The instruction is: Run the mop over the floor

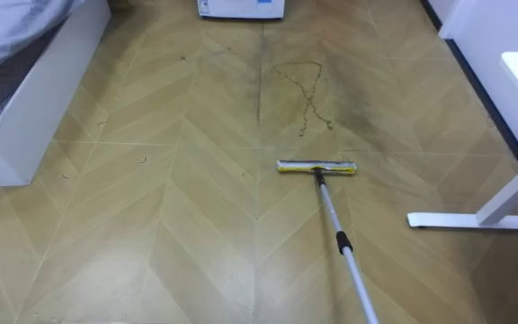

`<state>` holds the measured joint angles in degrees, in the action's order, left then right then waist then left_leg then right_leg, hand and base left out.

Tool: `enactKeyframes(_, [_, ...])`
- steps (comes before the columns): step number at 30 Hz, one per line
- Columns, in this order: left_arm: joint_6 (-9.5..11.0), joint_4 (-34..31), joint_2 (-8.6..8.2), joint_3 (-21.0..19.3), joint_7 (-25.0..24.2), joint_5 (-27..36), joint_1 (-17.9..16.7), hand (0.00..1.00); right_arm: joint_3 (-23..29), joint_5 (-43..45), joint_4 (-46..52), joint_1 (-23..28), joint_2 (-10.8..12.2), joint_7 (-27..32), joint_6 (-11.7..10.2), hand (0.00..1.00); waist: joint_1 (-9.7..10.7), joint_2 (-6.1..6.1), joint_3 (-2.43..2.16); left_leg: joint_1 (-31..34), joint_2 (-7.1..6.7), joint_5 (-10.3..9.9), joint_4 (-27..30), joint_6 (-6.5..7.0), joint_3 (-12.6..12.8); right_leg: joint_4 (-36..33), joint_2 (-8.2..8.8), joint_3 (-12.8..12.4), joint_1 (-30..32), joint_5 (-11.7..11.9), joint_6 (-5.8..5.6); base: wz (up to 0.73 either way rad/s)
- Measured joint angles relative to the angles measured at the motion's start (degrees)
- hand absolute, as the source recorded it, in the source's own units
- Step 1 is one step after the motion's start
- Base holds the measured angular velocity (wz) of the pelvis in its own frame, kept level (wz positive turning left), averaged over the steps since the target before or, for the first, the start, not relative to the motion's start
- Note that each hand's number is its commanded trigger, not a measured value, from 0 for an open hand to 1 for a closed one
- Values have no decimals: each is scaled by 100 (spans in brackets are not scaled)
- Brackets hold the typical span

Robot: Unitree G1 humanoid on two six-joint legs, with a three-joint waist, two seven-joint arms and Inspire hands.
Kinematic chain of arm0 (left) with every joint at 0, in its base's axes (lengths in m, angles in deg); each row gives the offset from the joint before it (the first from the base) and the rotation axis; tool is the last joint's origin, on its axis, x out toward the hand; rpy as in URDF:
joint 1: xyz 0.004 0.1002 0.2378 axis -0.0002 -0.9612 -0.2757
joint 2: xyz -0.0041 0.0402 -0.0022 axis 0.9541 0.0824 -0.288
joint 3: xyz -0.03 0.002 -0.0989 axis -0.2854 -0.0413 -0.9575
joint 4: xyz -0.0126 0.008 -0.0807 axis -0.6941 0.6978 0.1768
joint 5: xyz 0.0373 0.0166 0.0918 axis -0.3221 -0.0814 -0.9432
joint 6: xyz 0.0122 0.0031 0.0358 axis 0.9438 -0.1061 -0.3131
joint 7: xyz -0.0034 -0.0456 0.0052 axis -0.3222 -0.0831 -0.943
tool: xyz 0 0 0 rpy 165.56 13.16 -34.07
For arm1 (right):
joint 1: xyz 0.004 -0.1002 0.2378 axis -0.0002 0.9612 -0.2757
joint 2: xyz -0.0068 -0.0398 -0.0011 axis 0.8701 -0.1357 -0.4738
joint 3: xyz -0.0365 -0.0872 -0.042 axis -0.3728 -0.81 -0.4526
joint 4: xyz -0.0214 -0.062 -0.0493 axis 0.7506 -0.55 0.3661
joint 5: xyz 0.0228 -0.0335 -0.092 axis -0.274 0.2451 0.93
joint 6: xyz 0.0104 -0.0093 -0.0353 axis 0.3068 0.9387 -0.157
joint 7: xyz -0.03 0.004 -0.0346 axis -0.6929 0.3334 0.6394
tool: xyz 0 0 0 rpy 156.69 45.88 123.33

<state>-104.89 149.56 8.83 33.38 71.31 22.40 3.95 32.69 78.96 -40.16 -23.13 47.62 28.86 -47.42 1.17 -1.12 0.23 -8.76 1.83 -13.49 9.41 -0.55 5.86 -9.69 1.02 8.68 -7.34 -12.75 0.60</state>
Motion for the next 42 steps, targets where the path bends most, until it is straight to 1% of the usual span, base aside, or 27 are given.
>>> enactKeyframes(10, [1, -5, 0, 0, 2, 3, 7, 0, 1, -9, -6, -2, 0, 2, 1, 100, 4, 11, 1, 9, -1, 0, 1, 0, -4, 1, 4, 8, 6, 0, 0, 0])
enactKeyframes(16, [-10, -8, 3, -3, -33, 0, 76, 0, -40, -235, 0, -9, 1, -11, 8, 100, -21, 22, 0, 75, -4, 0, 1, 0, -4, -4, 8, 3, 75, -1, -2, 0])
enactKeyframes(20, [-9, -38, 9, -7, -63, 0, 117, 0, -61, -410, -14, -20, 0, -46, 7, 100, -25, 9, -23, 221, -10, 0, 12, 0, -51, -21, 8, 37, 202, 0, -2, 4])
enactKeyframes(22, [-14, -34, 8, -3, -67, 1, 118, 0, -63, -426, -122, -24, 3, -48, 4, 100, -23, -2, -20, 261, -9, 0, 15, 0, -79, -26, 5, 36, 239, 0, -2, 2])
enactKeyframes(23, [-19, -29, 8, 16, -68, 3, 129, 0, -73, -447, -212, -83, 7, -44, 5, 100, -18, -11, -23, 335, -12, 0, 27, 0, -124, -37, 10, 76, 276, 0, -2, 9])
enactKeyframes(24, [-26, -22, 8, 37, -67, 1, 149, 0, -83, -452, -231, -94, 8, -41, 10, 100, -13, -22, -37, 367, -14, 0, 39, 0, -127, -48, 13, 91, 317, 0, -2, 12])
enactKeyframes(25, [-39, -21, 6, 113, -67, -1, 188, 0, -113, -468, -230, -116, 8, -28, 23, 100, -13, -27, -40, 448, -12, 0, 64, 0, -135, -97, 17, 107, 402, 0, -2, 7])
enactKeyframes(26, [-42, -17, 1, 117, -70, -1, 192, 0, -116, -488, -231, -125, 11, -11, 34, 100, -13, -35, -38, 495, -11, 0, 83, 0, -141, -113, 21, 120, 443, 0, -2, 8])
enactKeyframes(28, [-61, 70, 11, 115, -121, -1, 249, 0, -116, -578, -249, -130, 30, 34, 55, 100, 3, -55, -29, 654, -24, 0, 194, 0, -163, -120, 62, 229, 523, 1, -1, 15])
enactKeyframes(29, [-58, 103, 11, 116, -124, 0, 268, 0, -115, -625, -259, -128, 30, 45, 60, 100, 4, -52, -31, 702, -26, 0, 210, 0, -169, -135, 74, 255, 548, 1, -1, 17])
enactKeyframes(33, [-49, 161, 9, 149, -190, 12, 279, 0, -157, -790, -263, -127, 37, 130, 69, 100, -23, -53, -28, 1011, -35, 2, 266, 4, -200, -263, 102, 273, 856, 0, -2, 6])
enactKeyframes(35, [-39, 162, 8, 228, -195, 30, 288, 0, -171, -879, -266, -133, 38, 140, 69, 100, -11, -38, -24, 1228, -44, 2, 422, 4, -237, -419, 146, 314, 1068, -1, -3, 6])
enactKeyframes(36, [-31, 186, 7, 240, -209, 65, 300, 0, -186, -901, -271, -133, 38, 145, 69, 100, -9, -5, -26, 1367, -51, 2, 499, 4, -266, -481, 169, 333, 1176, -1, -3, 9])
enactKeyframes(37, [-12, 212, 7, 248, -247, 64, 341, 0, -186, -922, -274, -134, 35, 156, 69, 100, -8, 7, 2, 1515, -57, 2, 602, 5, -284, -554, 193, 395, 1294, -1, -3, 12])
enactKeyframes(38, [5, 268, 8, 296, -261, 68, 397, 0, -188, -956, -292, -138, 31, 190, 69, 100, -12, 32, 20, 1670, -60, 2, 694, 5, -290, -662, 218, 421, 1451, -5, -1, 12])
enactKeyframes(40, [12, 321, 4, 327, -264, 71, 448, 0, -185, -1058, -312, -147, 30, 209, 69, 100, -12, 43, 28, 1933, -78, -2, 892, 11, -297, -850, 274, 422, 1693, -56, 5, 8])
enactKeyframes(41, [13, 375, 4, 327, -264, 71, 484, 0, -185, -1088, -327, -149, 28, 213, 69, 100, -18, 64, 37, 2025, -80, -16, 977, 34, -298, -928, 285, 411, 1771, -88, 8, 9])
enactKeyframes(42, [14, 458, 3, 328, -264, 93, 535, 0, -184, -1127, -437, -207, 28, 232, 69, 100, -19, 73, 46, 2199, -99, -71, 1200, 95, -304, -1180, 302, 408, 1947, -191, 21, 13])
